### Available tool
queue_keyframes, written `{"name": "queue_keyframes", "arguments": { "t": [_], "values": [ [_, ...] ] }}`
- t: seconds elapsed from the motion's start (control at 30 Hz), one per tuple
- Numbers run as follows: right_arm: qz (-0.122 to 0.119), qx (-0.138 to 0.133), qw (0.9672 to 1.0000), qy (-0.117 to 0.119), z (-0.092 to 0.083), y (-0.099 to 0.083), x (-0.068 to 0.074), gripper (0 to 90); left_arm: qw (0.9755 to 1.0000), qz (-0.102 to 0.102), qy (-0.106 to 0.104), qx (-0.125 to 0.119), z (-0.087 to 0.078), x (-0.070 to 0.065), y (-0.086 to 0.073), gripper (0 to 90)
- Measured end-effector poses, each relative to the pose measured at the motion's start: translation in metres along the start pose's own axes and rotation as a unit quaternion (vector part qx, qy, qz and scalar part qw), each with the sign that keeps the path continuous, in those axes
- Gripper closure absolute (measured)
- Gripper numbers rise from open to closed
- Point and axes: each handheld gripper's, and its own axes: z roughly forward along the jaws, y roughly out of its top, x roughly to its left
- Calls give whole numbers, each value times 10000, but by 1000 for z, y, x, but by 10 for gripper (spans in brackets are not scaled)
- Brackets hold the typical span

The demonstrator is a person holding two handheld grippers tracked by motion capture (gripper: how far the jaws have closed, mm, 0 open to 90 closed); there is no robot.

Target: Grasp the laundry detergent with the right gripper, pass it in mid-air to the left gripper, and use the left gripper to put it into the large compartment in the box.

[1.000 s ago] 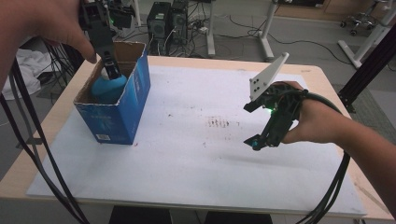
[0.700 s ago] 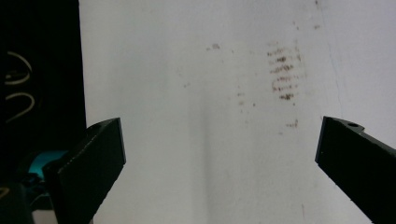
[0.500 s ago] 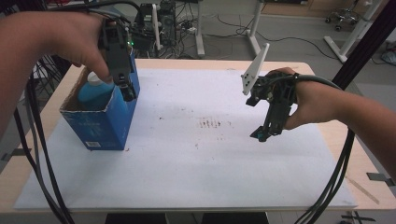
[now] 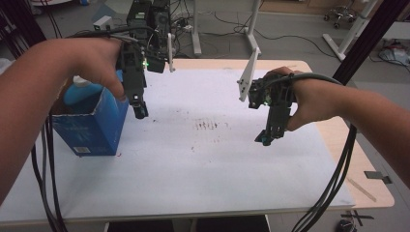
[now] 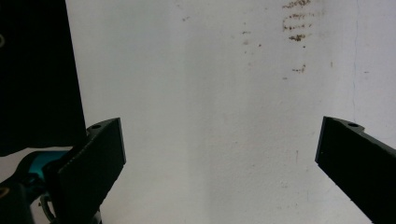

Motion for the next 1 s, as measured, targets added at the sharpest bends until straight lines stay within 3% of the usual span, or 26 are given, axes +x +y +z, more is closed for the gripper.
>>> {"name": "queue_keyframes", "arguments": {
  "t": [0.17,0.47,1.0],
  "values": [
    [2,10,10000,-18,1,-4,-3,9,9998,0,-13,179,11,4,8,16],
    [22,-43,10000,-12,2,-7,-11,9,10000,31,-20,87,11,9,9,16],
    [45,-33,10000,-12,3,-4,-10,9,10000,-10,14,69,9,10,6,16]
  ]
}}
